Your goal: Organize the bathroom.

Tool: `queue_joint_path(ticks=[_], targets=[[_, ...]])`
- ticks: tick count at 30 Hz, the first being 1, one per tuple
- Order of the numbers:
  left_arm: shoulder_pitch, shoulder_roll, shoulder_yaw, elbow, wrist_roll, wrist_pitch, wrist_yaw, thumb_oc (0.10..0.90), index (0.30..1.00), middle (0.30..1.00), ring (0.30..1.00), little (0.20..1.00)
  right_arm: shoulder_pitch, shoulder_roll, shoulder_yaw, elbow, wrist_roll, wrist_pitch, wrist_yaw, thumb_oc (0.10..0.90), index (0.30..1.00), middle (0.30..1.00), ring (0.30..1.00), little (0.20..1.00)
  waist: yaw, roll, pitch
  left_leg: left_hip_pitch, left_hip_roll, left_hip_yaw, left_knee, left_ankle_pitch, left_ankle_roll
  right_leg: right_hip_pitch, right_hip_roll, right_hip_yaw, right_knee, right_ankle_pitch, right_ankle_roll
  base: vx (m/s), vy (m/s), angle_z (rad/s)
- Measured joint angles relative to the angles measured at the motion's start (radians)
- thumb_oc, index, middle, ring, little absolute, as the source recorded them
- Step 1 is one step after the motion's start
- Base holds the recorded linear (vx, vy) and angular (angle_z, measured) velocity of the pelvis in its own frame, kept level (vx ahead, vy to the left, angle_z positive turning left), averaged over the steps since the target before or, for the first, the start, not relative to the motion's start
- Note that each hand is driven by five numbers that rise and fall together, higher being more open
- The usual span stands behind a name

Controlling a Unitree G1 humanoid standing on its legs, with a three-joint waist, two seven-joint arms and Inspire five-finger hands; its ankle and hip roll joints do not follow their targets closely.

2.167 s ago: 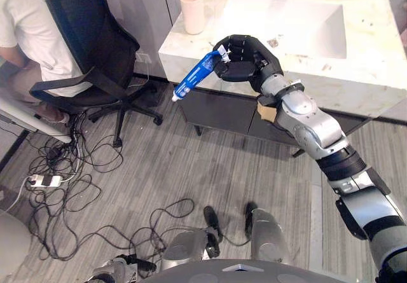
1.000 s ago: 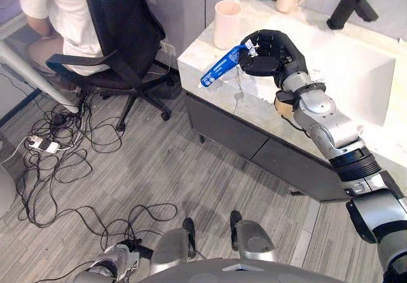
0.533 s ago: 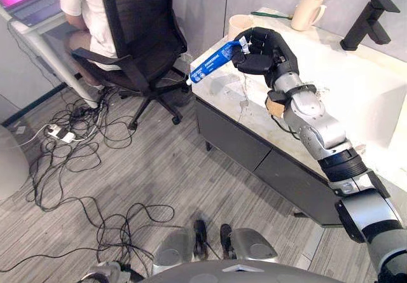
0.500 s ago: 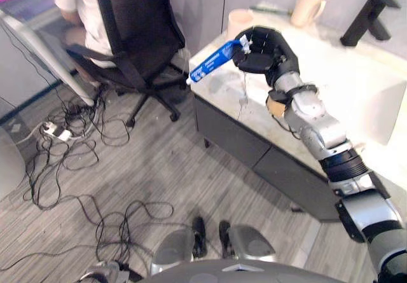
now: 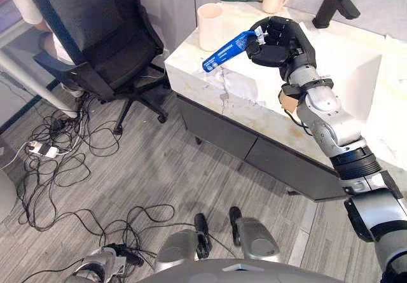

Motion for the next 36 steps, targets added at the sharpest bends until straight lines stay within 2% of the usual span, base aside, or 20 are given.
queue_joint_path(ticks=[1, 2, 3, 4, 6, 8, 9, 10, 14, 18, 22, 36], targets=[[-0.011, -0.001, 0.001, -0.001, -0.003, 0.001, 0.001, 0.800, 0.900, 0.900, 0.900, 0.900, -0.005, -0.004, 0.000, -0.027, 0.001, -0.003, -0.006, 0.400, 0.300, 0.300, 0.300, 0.300, 0.003, -0.003, -0.001, -0.020, -0.013, 0.016, 0.010, -0.017, 0.003, -0.051, -0.099, 0.010, -0.065, 0.009, 0.032, 0.04, -0.315, -0.22], [-0.017, 0.001, 0.000, -0.007, -0.004, 0.012, 0.006, 0.800, 0.900, 0.900, 0.900, 0.900, -0.007, -0.005, -0.001, -0.056, 0.000, -0.012, -0.006, 0.400, 0.300, 0.300, 0.300, 0.300, 0.000, -0.006, 0.006, -0.034, -0.030, 0.008, 0.029, -0.022, -0.001, -0.073, -0.171, 0.061, -0.185, 0.029, 0.063, 0.07, -0.302, -0.12], [-0.024, 0.004, 0.000, -0.005, -0.005, 0.024, 0.009, 0.800, 0.900, 0.900, 0.900, 0.900, -0.009, -0.004, -0.002, -0.061, 0.001, -0.028, -0.006, 0.400, 0.300, 0.300, 0.300, 0.300, 0.002, 0.002, 0.023, -0.045, -0.029, -0.004, 0.059, -0.027, 0.000, -0.065, -0.186, 0.133, -0.221, 0.046, 0.080, 0.09, -0.263, 0.26], [-0.036, 0.008, -0.002, -0.008, -0.005, 0.027, 0.015, 0.800, 0.900, 0.900, 0.900, 0.900, -0.005, 0.000, 0.000, -0.055, 0.001, -0.030, -0.012, 0.400, 0.300, 0.300, 0.300, 0.300, -0.007, 0.003, 0.030, -0.053, -0.018, -0.027, 0.084, -0.038, -0.004, -0.051, -0.177, 0.188, -0.218, 0.054, 0.074, 0.11, -0.224, 0.62], [-0.027, 0.022, -0.002, -0.047, -0.005, 0.012, 0.027, 0.800, 0.900, 0.900, 0.900, 0.900, 0.008, -0.009, 0.001, -0.050, -0.002, -0.026, -0.024, 0.400, 0.300, 0.300, 0.300, 0.300, -0.008, -0.006, 0.026, -0.058, 0.009, -0.073, 0.114, -0.051, -0.012, 0.007, -0.131, 0.159, -0.163, 0.038, 0.046, 0.13, -0.171, 0.75], [-0.018, 0.030, -0.001, -0.064, -0.005, 0.005, 0.022, 0.800, 0.900, 0.900, 0.900, 0.900, -0.002, -0.021, -0.001, -0.047, 0.000, -0.027, -0.024, 0.400, 0.300, 0.300, 0.300, 0.300, 0.010, -0.046, 0.003, -0.059, 0.010, -0.091, 0.116, -0.052, -0.030, 0.070, -0.099, 0.089, -0.146, 0.015, 0.009, 0.10, -0.078, 0.43], [-0.015, 0.034, 0.001, -0.066, -0.003, 0.009, 0.010, 0.800, 0.900, 0.900, 0.900, 0.900, -0.018, -0.020, -0.001, -0.037, 0.002, -0.032, -0.021, 0.400, 0.300, 0.300, 0.300, 0.300, 0.025, -0.085, -0.018, -0.069, -0.007, -0.095, 0.126, -0.056, -0.045, 0.118, -0.089, 0.085, -0.201, -0.008, -0.009, 0.11, -0.076, 0.05], [-0.007, 0.005, -0.005, -0.066, -0.002, 0.043, -0.007, 0.800, 0.900, 0.900, 0.900, 0.900, -0.059, -0.022, -0.005, 0.001, 0.006, -0.046, -0.013, 0.400, 0.300, 0.300, 0.300, 0.300, 0.039, -0.067, -0.019, -0.075, 0.030, -0.115, 0.138, -0.062, -0.058, 0.135, -0.068, 0.047, -0.234, 0.024, -0.016, 0.11, -0.064, 0.12], [0.020, -0.028, -0.016, -0.066, -0.002, 0.064, -0.021, 0.800, 0.900, 0.900, 0.900, 0.900, -0.065, -0.075, -0.033, 0.032, 0.007, -0.061, -0.029, 0.400, 0.300, 0.300, 0.300, 0.300, 0.031, -0.070, -0.029, -0.060, 0.064, -0.139, 0.126, -0.057, -0.081, 0.174, -0.027, 0.012, -0.267, 0.026, -0.047, 0.09, -0.012, 0.08], [0.031, -0.038, -0.014, -0.067, -0.013, 0.060, -0.013, 0.800, 0.900, 0.900, 0.900, 0.900, -0.072, -0.098, -0.055, 0.032, 0.005, -0.065, -0.046, 0.400, 0.300, 0.300, 0.300, 0.300, 0.007, -0.058, -0.039, -0.039, 0.065, -0.144, 0.099, -0.050, -0.089, 0.193, -0.023, 0.008, -0.285, 0.034, -0.059, 0.07, 0.002, 0.00], [0.028, -0.036, -0.003, -0.088, -0.036, 0.060, 0.010, 0.800, 0.900, 0.900, 0.900, 0.900, -0.100, -0.115, -0.056, 0.029, 0.002, -0.068, -0.073, 0.400, 0.300, 0.300, 0.300, 0.300, 0.001, -0.040, -0.056, -0.026, 0.060, -0.147, 0.091, -0.055, -0.086, 0.221, -0.028, 0.006, -0.310, 0.033, -0.058, 0.03, 0.001, 0.02], [0.092, -0.052, -0.002, -0.098, -0.059, 0.067, 0.043, 0.800, 0.900, 0.900, 0.900, 0.900, -0.156, -0.117, -0.038, 0.055, -0.042, -0.072, -0.100, 0.400, 0.300, 0.300, 0.300, 0.300, 0.061, -0.072, -0.115, -0.032, 0.053, -0.177, 0.100, -0.069, -0.080, 0.243, -0.035, -0.030, -0.317, 0.025, -0.058, 0.04, -0.014, 0.09]])
